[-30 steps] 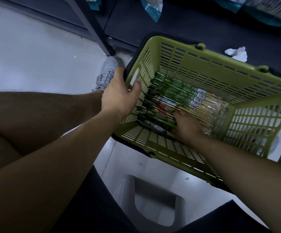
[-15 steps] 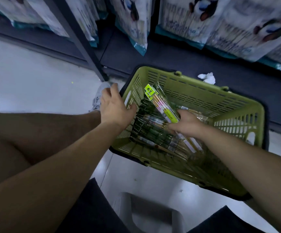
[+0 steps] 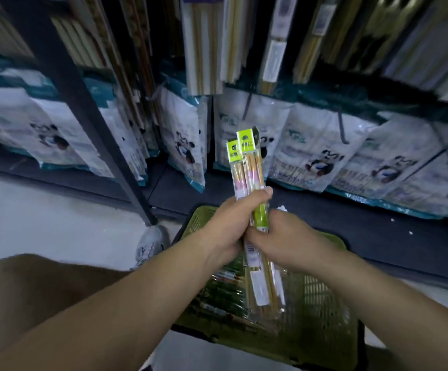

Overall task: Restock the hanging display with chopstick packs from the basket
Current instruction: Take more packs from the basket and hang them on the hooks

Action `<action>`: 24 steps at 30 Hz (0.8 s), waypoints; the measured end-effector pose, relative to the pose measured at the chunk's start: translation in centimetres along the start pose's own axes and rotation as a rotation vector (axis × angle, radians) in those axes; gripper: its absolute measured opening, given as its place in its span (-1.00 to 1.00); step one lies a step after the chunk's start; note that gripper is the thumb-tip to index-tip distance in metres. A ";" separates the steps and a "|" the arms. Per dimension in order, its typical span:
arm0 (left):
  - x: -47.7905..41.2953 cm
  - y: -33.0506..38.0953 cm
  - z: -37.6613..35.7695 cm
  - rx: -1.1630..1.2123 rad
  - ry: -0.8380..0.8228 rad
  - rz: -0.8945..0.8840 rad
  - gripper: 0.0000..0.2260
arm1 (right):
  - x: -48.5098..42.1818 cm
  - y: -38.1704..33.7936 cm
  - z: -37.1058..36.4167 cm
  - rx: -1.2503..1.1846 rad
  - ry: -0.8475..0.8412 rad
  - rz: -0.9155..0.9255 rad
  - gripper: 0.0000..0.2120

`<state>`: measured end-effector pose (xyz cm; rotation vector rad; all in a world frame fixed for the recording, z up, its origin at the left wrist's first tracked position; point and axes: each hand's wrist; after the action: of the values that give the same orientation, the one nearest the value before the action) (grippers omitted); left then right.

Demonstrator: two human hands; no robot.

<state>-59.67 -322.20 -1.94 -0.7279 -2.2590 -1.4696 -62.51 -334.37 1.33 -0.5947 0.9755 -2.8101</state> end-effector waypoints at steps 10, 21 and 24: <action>4.9 6.1 -2.8 -0.159 -0.227 -0.250 -0.81 | 4.5 -3.9 10.9 -0.246 0.477 0.107 -0.72; 6.0 13.2 -6.1 -0.311 -0.405 -0.553 -0.91 | 3.3 -9.3 19.0 -0.466 0.611 0.325 -0.77; 5.5 15.0 -6.6 -0.339 -0.295 -0.610 -0.74 | 2.8 -10.3 20.7 -0.483 0.660 0.375 -0.78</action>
<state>-55.24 -322.04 14.77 -0.3642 -2.6325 -2.1873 -56.61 -338.71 23.44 0.4957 1.6799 -2.4417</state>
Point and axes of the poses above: each hand's wrist, its own x-axis away from the middle knuckle, its own z-axis out of the back of the hand, y = z × x, and after that the axes turned 1 degree about y, right-handed
